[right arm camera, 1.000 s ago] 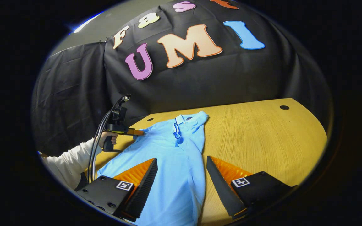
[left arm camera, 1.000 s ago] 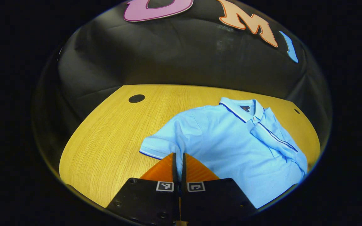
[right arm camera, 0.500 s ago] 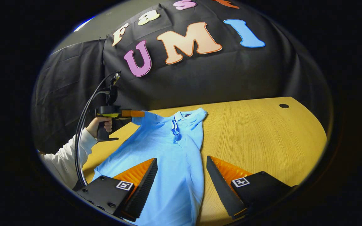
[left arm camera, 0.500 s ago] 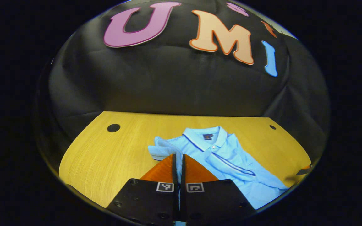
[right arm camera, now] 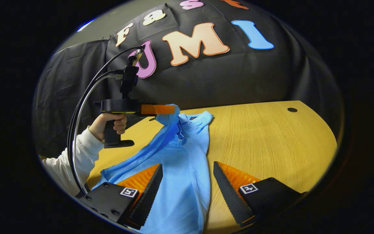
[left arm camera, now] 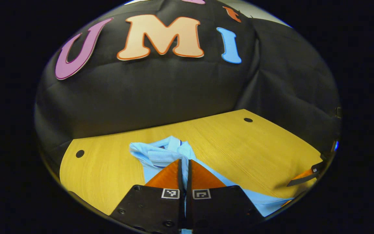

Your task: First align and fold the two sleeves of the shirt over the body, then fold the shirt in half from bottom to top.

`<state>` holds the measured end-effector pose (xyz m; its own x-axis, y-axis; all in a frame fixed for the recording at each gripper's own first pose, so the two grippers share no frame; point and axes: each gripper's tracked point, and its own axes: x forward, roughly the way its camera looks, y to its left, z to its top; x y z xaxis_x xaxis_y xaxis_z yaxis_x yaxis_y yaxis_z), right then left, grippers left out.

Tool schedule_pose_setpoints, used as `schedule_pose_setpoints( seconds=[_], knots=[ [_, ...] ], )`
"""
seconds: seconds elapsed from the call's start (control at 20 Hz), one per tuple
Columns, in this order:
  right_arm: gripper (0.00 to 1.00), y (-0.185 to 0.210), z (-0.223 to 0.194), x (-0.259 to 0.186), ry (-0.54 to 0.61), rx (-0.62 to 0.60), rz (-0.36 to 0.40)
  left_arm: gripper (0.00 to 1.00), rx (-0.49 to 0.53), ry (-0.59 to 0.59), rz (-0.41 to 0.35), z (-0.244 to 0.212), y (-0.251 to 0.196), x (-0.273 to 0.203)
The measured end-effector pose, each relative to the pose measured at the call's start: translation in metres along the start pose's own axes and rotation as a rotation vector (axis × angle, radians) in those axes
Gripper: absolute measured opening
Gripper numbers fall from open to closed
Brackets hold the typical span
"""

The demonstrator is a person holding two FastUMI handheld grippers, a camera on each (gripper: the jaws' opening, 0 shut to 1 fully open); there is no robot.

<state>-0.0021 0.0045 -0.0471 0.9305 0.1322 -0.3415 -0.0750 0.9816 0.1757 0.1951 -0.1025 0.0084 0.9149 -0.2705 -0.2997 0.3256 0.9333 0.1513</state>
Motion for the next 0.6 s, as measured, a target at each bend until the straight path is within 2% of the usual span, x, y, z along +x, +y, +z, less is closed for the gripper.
schedule_pose_setpoints(
  seconds=[0.25, 0.45, 0.55, 0.6],
  knots=[
    [0.98, -0.008, -0.004, 0.000, 0.007, -0.009, -0.015, 0.00, 0.093, 0.071, 0.000, -0.026, -0.027, 0.020],
    [0.98, -0.008, -0.007, 0.002, 0.017, -0.028, -0.019, 0.04, 0.081, 0.072, 0.024, -0.028, -0.036, 0.027],
    [0.98, -0.009, -0.010, 0.003, 0.024, -0.043, -0.027, 0.10, 0.068, 0.056, 0.021, -0.025, -0.038, 0.028],
    [0.98, -0.009, -0.010, 0.003, 0.028, -0.047, -0.028, 0.23, 0.062, 0.056, 0.024, -0.023, -0.039, 0.025]
  ],
)
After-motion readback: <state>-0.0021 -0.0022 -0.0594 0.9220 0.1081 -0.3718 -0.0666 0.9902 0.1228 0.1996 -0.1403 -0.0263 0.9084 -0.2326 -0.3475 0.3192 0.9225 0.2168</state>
